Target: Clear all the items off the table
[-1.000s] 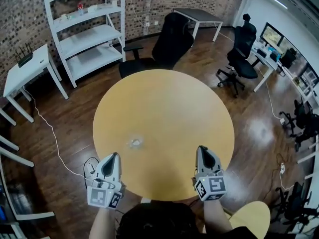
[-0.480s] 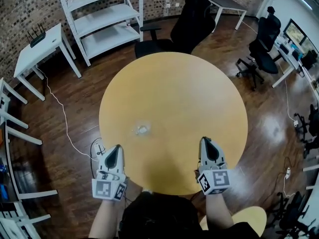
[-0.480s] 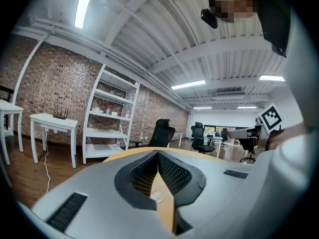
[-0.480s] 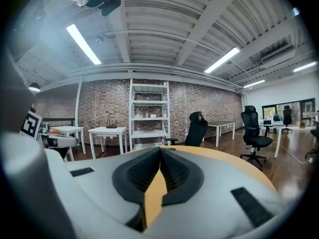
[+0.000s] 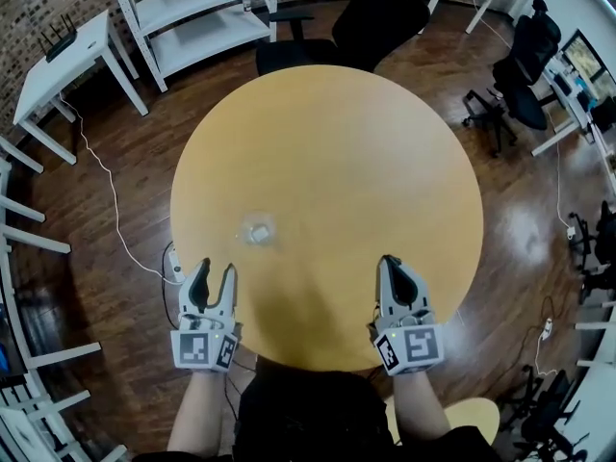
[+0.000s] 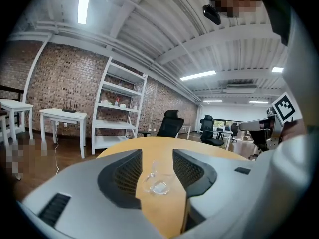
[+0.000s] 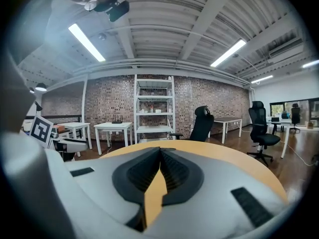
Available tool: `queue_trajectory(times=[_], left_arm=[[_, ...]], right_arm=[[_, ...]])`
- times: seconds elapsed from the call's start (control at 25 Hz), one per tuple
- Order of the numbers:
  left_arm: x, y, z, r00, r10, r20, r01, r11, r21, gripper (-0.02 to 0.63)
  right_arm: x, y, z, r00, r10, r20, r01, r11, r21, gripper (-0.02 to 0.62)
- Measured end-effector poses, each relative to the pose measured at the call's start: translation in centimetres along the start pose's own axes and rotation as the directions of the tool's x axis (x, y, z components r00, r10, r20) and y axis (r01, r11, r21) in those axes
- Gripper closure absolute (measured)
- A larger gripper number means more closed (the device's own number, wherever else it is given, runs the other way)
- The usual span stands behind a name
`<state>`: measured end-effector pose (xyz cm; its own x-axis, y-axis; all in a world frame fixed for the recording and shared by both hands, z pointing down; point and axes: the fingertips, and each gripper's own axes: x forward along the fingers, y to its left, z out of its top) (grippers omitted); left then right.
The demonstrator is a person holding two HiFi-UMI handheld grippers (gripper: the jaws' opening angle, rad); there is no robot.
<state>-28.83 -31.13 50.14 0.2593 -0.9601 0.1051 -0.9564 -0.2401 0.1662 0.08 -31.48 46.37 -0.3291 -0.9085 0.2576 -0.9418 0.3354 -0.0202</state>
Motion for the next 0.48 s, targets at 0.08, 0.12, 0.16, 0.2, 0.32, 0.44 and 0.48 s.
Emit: queue_trajectory(times=[0.08, 0.12, 0.16, 0.2, 0.32, 0.44, 0.48], left_arm=[[0.8, 0.2, -0.9, 1.000, 0.016, -0.017, -0.016, 1.000, -0.001, 0.422], [1.3, 0.3, -1.5, 0.999, 0.023, -0.025, -0.023, 1.000, -0.002, 0.422], [1.7, 0.5, -2.0, 0.999, 0.028, -0.033, -0.028, 1.000, -0.005, 0.422], [2.0, 0.6, -2.6, 0.999, 0.033, -0.040, -0.033, 0.999, -0.007, 0.422], [2.9, 1.3, -4.6, 0.995, 0.047, -0.083, -0.047, 0.999, 0.005, 0.422], [3.7, 2.0, -6.8, 0.989, 0.061, -0.135, -0.057, 0.998, 0.038, 0.422], [4.2, 2.2, -7.3, 0.988, 0.064, -0.143, -0.059, 0.997, 0.043, 0.422]], right_arm=[[0.5, -0.5, -0.6, 1.000, 0.011, -0.016, -0.011, 1.000, 0.001, 0.591], [0.8, -0.7, -1.0, 1.000, 0.017, -0.025, -0.017, 1.000, 0.002, 0.591], [1.1, -0.8, -1.5, 0.999, 0.023, -0.035, -0.023, 1.000, 0.000, 0.591], [1.4, -0.9, -1.9, 0.999, 0.028, -0.046, -0.028, 1.000, -0.002, 0.591], [2.4, -0.8, -3.0, 0.996, 0.041, -0.077, -0.041, 0.999, -0.002, 0.591], [3.1, -0.5, -4.4, 0.992, 0.047, -0.113, -0.045, 0.999, 0.014, 0.591], [3.4, -0.3, -5.0, 0.991, 0.049, -0.126, -0.047, 0.999, 0.020, 0.591]])
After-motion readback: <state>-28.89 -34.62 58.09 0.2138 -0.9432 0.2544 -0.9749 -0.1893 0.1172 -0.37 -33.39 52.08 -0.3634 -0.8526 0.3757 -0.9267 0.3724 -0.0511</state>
